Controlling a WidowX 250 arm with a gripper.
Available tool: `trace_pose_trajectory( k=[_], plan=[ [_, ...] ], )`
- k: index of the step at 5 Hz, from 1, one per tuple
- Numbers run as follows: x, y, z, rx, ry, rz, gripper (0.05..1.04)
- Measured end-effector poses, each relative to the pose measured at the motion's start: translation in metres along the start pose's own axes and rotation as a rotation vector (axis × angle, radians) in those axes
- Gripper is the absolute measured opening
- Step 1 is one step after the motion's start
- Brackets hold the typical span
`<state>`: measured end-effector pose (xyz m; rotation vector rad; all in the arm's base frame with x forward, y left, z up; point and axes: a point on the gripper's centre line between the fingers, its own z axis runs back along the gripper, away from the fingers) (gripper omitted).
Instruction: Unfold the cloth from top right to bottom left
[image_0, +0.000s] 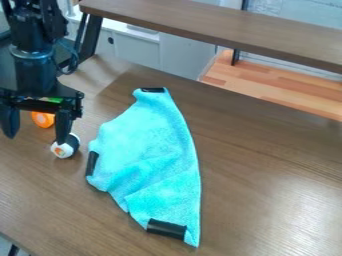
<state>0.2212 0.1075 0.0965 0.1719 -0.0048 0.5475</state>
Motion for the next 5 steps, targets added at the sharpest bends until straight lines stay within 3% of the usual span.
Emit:
trace_pose_trajectory(
  k=[2,3,5],
  plan=[
    [0.001,-0.008,-0.019,0.017,0.019,-0.007,1.001],
    [0.005,-0.013,-0.025,-0.026,-0.026,-0.006,1.001],
    [0.015,-0.015,-0.050,-0.182,-0.117,0.084,1.001]
  ],
)
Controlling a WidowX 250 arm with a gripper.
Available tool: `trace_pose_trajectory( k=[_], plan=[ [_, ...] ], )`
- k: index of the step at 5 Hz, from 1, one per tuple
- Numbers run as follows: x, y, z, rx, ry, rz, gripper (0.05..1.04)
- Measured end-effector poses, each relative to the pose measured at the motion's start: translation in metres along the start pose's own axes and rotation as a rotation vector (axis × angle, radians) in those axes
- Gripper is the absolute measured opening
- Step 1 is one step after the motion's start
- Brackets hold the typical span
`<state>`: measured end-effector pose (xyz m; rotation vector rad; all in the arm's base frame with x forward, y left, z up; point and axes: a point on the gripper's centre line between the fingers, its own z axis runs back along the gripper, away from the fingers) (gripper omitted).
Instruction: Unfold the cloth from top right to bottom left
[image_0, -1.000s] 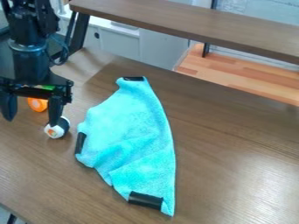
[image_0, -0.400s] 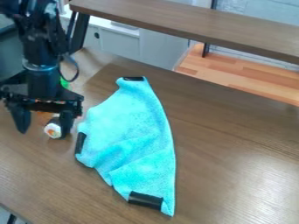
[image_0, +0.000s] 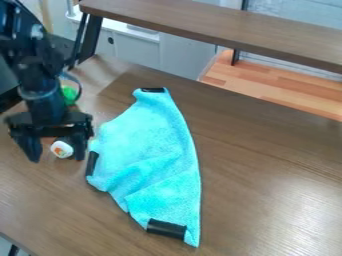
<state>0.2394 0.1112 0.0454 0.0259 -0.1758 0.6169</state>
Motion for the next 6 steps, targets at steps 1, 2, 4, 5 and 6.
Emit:
trace_pose_trajectory(
  k=[1,2,4,5,6],
  plan=[
    [0.004,-0.002,-0.014,-0.035,-0.027,0.037,1.001],
    [0.009,-0.003,-0.023,-0.031,-0.055,0.056,1.001],
    [0.014,-0.016,-0.040,-0.002,-0.061,0.049,1.001],
    [0.015,-0.019,-0.046,0.012,-0.056,0.052,1.001],
    [0.015,-0.025,-0.047,0.025,-0.069,0.042,1.001]
  ],
)
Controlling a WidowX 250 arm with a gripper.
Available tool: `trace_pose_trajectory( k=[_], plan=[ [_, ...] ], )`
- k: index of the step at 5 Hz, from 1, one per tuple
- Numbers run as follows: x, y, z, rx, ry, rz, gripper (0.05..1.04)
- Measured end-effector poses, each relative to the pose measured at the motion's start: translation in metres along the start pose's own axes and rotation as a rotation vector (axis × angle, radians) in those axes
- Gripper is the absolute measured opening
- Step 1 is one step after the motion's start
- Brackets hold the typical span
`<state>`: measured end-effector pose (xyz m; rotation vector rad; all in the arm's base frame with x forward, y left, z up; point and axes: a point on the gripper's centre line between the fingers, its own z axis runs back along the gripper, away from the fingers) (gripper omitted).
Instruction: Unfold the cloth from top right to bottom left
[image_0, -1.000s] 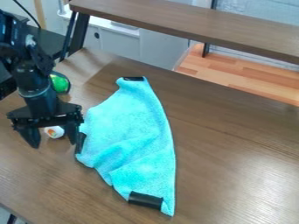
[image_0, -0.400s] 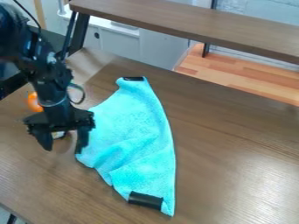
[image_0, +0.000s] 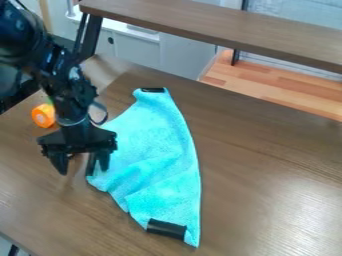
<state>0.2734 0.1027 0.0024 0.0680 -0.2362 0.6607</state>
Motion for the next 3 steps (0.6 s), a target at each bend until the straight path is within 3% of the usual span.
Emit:
trace_pose_trajectory(
  k=[1,3],
  plan=[
    [-0.0016,-0.0021,-0.0044,0.016,-0.003,0.003,0.954],
    [-0.0010,-0.0058,-0.0115,0.043,-0.030,-0.011,0.377]
  ],
)
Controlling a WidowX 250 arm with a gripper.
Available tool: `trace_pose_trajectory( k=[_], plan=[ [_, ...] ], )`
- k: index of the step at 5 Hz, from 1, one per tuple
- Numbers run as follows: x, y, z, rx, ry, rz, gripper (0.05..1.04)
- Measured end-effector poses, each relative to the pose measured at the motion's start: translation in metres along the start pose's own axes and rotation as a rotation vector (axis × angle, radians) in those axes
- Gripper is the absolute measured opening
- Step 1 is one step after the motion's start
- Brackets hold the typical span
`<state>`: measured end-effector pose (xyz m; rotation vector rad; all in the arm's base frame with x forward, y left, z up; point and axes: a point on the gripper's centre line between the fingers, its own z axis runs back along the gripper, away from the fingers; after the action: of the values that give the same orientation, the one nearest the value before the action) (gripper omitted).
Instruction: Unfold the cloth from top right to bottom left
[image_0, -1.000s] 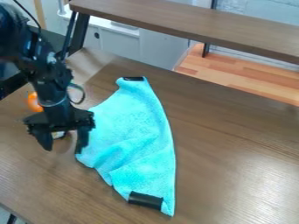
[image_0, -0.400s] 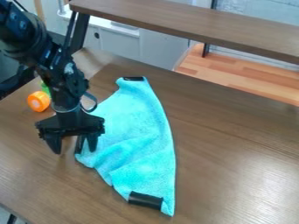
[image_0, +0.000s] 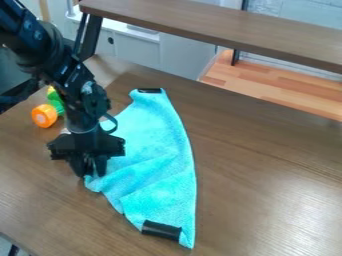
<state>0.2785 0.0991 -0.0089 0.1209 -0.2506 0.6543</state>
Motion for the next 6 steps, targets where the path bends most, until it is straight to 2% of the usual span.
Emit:
trace_pose_trajectory(
  k=[1,2,4,6],
  plan=[
    [0.002,-0.002,0.000,-0.002,-0.013,-0.014,0.175],
    [-0.002,0.006,0.001,-0.017,0.034,-0.002,0.074],
    [0.009,0.012,0.032,-0.075,0.109,0.032,0.056],
    [0.024,-0.002,0.041,-0.106,0.160,-0.008,0.056]
  ],
)
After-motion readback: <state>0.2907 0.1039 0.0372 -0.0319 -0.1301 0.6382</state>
